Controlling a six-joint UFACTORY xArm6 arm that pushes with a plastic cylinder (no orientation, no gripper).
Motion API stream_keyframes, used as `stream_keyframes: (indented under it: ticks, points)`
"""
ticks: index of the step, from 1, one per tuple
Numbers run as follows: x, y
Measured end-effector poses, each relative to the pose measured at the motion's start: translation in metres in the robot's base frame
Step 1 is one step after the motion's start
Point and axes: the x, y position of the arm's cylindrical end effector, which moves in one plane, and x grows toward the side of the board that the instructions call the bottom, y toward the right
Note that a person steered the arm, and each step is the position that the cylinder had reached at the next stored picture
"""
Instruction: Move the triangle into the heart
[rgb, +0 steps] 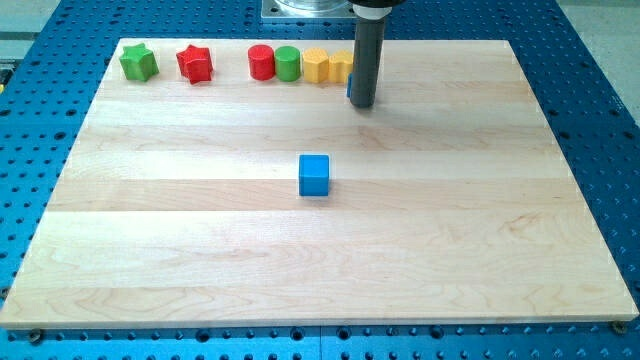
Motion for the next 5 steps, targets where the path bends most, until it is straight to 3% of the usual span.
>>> stream_keyframes:
  ticks: [5]
  points:
    - [-0.031, 0.023]
